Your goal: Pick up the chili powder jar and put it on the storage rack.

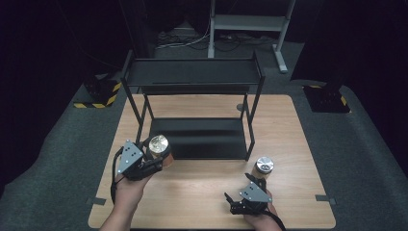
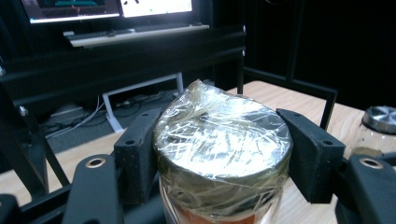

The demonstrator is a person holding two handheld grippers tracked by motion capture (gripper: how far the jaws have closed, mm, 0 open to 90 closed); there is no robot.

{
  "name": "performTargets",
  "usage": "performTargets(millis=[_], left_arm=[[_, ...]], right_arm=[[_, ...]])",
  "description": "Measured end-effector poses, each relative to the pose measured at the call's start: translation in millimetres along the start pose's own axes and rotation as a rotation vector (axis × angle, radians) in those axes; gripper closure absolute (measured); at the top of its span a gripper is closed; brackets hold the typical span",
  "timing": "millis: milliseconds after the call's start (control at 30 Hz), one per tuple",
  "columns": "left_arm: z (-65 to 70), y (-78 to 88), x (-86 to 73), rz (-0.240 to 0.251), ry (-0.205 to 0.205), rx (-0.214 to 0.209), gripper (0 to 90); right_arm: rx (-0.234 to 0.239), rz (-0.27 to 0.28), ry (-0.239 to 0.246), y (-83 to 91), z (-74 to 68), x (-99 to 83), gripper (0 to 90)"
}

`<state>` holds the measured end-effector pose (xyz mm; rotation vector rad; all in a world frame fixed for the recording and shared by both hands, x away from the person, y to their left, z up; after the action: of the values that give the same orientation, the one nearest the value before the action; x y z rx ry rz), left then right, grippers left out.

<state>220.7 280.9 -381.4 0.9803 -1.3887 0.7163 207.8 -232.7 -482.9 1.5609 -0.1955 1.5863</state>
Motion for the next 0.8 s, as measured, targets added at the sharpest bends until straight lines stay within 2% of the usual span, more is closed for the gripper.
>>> performTargets(millis=[67,400,533,800], left_arm=[[-1.4,-0.5,10.0,0.011,-0.005,-0.001,34.6],[-3.1,-3.8,39.4,0.041,-0.028,-0.004,34.6],[-5.5,-5.9,52.7,0.056,-0.024,-0.009,34.6],[-7.7,-11.6,75.8,0.073,-0.048,0.004,34.6]], right_arm=[[0.000,-0.001,0.003,-0.1,-0.2,0.1,0.0],[0.001,0.000,-0.001,0.0,0.3,0.0,0.0],[0.002,0.001,-0.003,0.2,0.5,-0.2,0.0],[0.002,0.003,-0.004,0.2,0.6,-0.4,0.0]])
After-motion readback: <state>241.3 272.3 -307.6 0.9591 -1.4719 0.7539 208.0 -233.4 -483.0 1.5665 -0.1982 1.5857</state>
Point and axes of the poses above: each handheld gripper's, and its own axes: y roughly backward along the jaws, x roughly out of its top, z roughly to its right, the point moved 1 cm from there along -y, roughly forward along the jaws, and after that the axes turned 6 degrees about x, right-handed, at the moved point
